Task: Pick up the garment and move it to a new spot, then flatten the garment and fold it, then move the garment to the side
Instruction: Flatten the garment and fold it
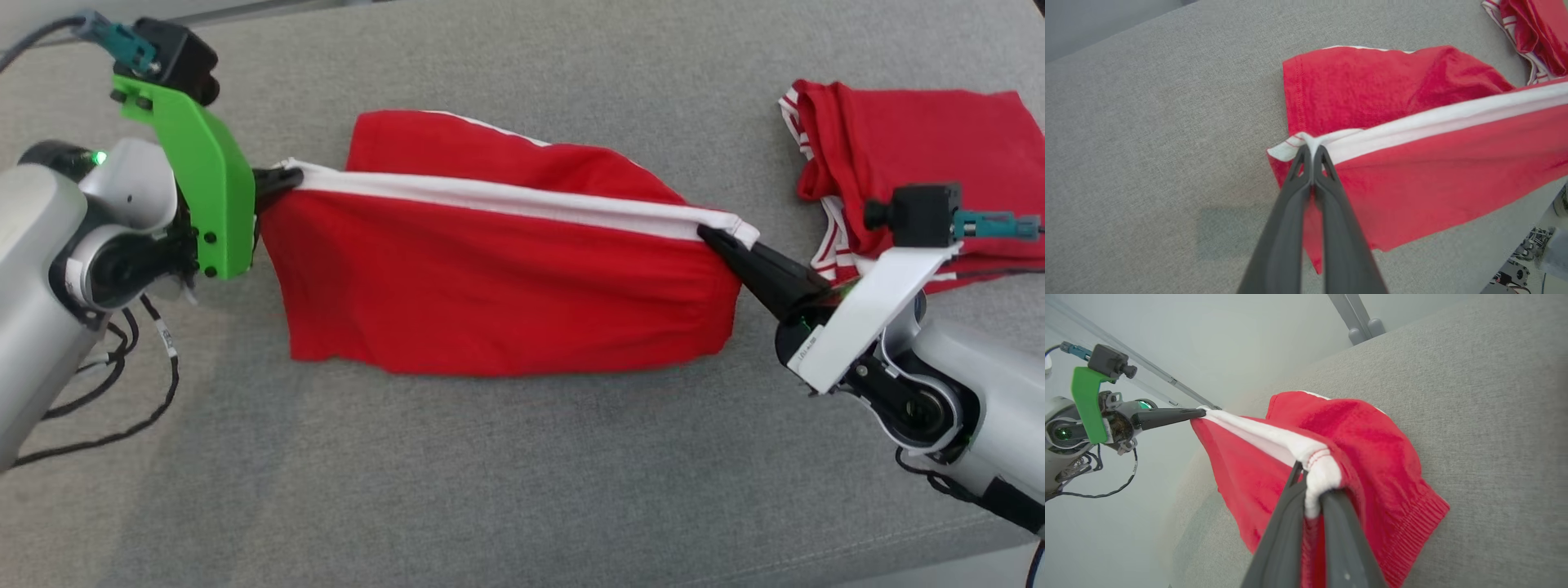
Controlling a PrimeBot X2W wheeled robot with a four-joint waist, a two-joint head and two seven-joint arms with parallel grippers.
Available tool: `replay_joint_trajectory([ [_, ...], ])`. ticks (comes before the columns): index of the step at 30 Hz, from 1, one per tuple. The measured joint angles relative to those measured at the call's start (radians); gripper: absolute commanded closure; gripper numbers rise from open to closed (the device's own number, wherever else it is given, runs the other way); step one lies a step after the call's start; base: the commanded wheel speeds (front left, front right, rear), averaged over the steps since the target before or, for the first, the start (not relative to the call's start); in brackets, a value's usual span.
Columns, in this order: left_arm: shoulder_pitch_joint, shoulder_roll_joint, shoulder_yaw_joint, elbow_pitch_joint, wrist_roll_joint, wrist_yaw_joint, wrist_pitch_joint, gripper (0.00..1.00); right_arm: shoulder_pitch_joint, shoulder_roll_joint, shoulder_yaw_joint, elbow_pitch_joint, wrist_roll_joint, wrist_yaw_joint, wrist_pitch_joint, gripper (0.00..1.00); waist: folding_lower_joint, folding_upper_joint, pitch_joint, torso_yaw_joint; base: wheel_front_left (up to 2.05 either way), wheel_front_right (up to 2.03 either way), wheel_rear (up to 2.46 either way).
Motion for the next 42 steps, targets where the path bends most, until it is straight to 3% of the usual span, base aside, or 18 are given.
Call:
replay_joint_trajectory([
  [12,-0.121,-0.127,0.01,0.261,0.063,-0.073,-0.104,1.0,-0.051,0.051,-0.021,0.056,0.013,0.0,-0.02,1.0,0.0,0.0,0.123,-0.1,0.0,0.0,0.0],
  [14,-0.122,-0.149,0.01,0.301,0.064,-0.081,-0.123,1.0,-0.057,0.064,-0.015,0.07,0.01,0.0,-0.02,0.77,0.0,0.0,0.137,-0.11,0.0,0.0,0.0],
  [16,-0.122,-0.169,0.013,0.34,0.047,-0.09,-0.125,0.98,-0.065,0.079,-0.004,0.088,0.003,0.0,-0.018,0.6,0.0,0.0,0.149,-0.121,0.0,0.0,0.0],
  [17,-0.123,-0.176,0.009,0.356,0.049,-0.094,-0.134,0.62,-0.073,0.083,0.003,0.1,-0.005,0.0,-0.015,0.24,0.0,0.0,0.154,-0.125,0.0,0.0,0.0],
  [18,-0.124,-0.179,0.006,0.368,0.053,-0.097,-0.142,0.0,-0.076,0.088,0.007,0.108,-0.009,0.0,-0.015,0.0,0.0,0.0,0.156,-0.128,0.0,0.0,0.0],
  [26,-0.125,-0.183,-0.037,0.385,0.044,-0.102,-0.142,0.0,-0.083,0.106,0.058,0.146,-0.029,0.0,-0.01,0.0,0.0,0.0,0.117,-0.129,0.0,0.0,0.0],
  [31,-0.114,-0.138,-0.071,0.385,-0.003,-0.102,-0.032,0.0,-0.077,0.056,0.077,0.148,-0.029,0.0,0.002,0.0,0.0,0.0,0.075,-0.129,0.0,0.0,0.0],
  [42,-0.069,-0.092,-0.088,0.449,-0.043,-0.103,0.037,0.0,-0.053,-0.029,0.053,0.1,-0.029,0.0,-0.029,0.0,0.0,0.0,0.087,-0.183,0.0,0.0,0.0],
])
